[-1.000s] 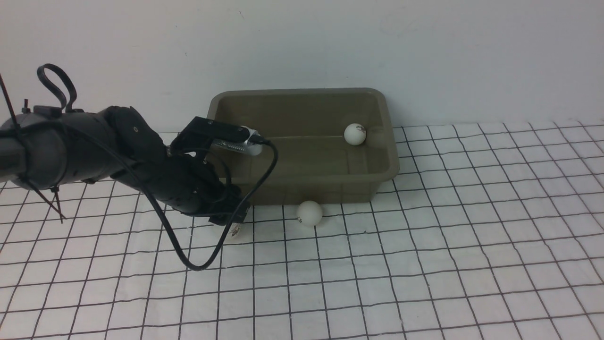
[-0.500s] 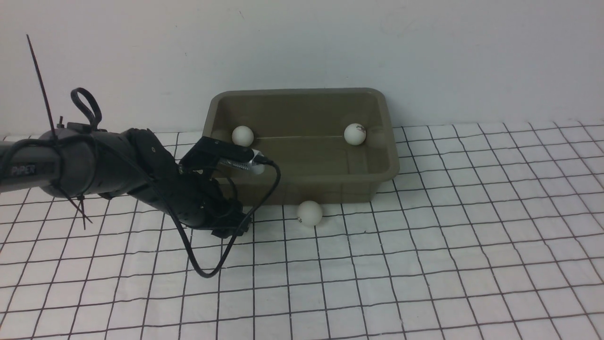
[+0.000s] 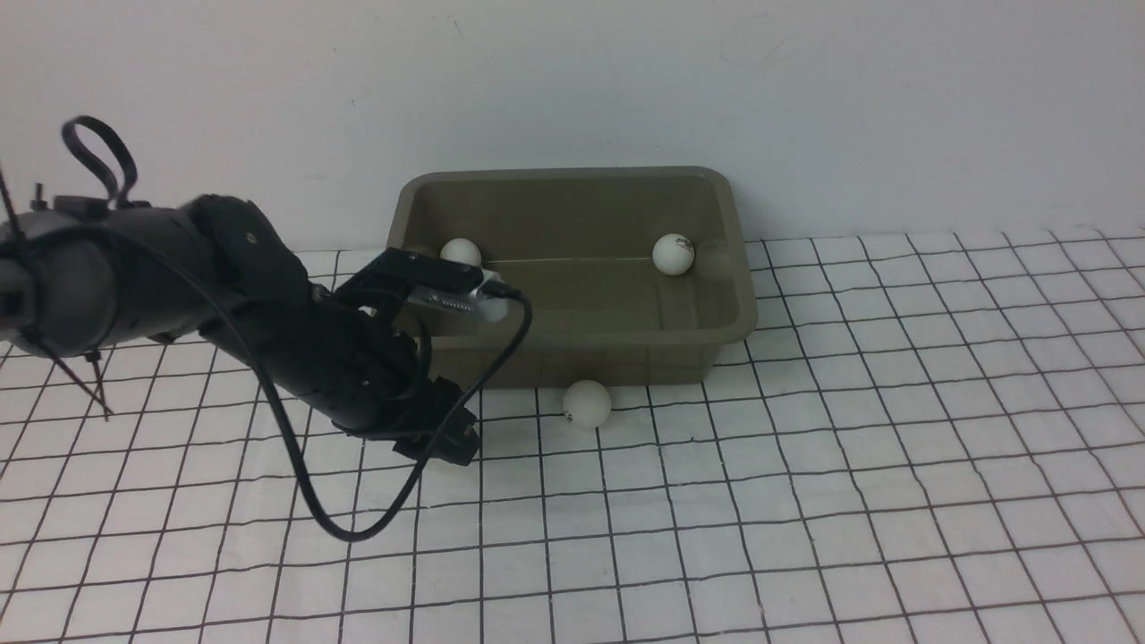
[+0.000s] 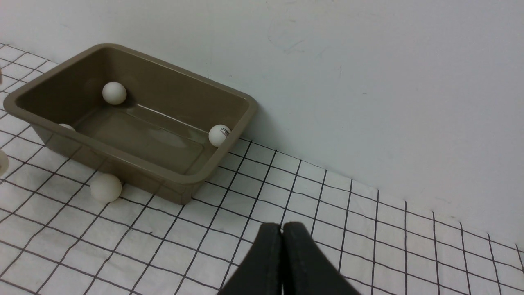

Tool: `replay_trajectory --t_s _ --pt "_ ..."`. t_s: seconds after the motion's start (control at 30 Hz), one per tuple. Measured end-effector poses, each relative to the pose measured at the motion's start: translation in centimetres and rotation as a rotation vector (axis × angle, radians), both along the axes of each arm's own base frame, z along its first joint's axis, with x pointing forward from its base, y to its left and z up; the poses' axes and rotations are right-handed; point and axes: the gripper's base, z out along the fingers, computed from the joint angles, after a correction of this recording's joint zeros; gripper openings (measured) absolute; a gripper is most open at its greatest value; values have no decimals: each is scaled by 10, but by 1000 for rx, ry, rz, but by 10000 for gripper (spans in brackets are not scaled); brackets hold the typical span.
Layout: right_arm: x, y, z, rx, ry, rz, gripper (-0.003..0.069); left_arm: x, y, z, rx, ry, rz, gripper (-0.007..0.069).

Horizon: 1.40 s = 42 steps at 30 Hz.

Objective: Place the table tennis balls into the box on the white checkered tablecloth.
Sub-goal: 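Reach for and grasp a ping pong ball on the table beside the basket, then drop the ball into the bin, then reach for and grasp a ping pong ball on the table beside the basket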

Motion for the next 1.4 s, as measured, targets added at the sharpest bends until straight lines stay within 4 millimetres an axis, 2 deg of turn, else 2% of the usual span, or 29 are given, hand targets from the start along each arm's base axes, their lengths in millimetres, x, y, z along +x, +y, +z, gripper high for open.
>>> replay_trajectory --t_s 0.17,0.3,0.43,0.5,0.7,0.97,1.1,1.17,1.23,1.27,1.3,1.33,1.37,1.4 --pt "0 0 1 4 -15 1 -16 17 -3 19 -35 -249 -12 352" --pt "0 0 1 4 -15 1 -16 36 -4 18 -27 -385 11 352" --pt "0 0 1 4 -15 1 -16 54 -6 6 -10 -453 18 352" --pt "0 0 1 5 -14 1 -16 66 -8 -7 -2 -475 14 352" --pt "0 0 0 1 -2 1 -16 87 -13 -35 -37 -457 40 352" --pt "0 0 -1 -3 13 1 -16 92 -14 -39 -50 -457 52 377" --pt "0 0 -1 -3 13 2 -16 89 -14 -27 -80 -463 77 408" --pt "0 0 -1 -3 13 2 -16 85 -14 -12 -110 -473 93 413" --pt "0 0 -1 -3 13 2 -16 68 -13 32 -156 -524 75 404" --pt "0 0 -1 -3 13 2 -16 68 -13 31 -157 -520 73 402" --pt "0 0 -1 -3 13 2 -16 57 -13 51 -172 -537 52 389" --pt "0 0 -1 -3 13 2 -16 56 -13 54 -174 -538 48 386" --pt "0 0 -1 -3 13 2 -16 47 -13 67 -188 -544 25 375" --pt "0 0 -1 -3 13 2 -16 42 -13 72 -190 -536 13 364"
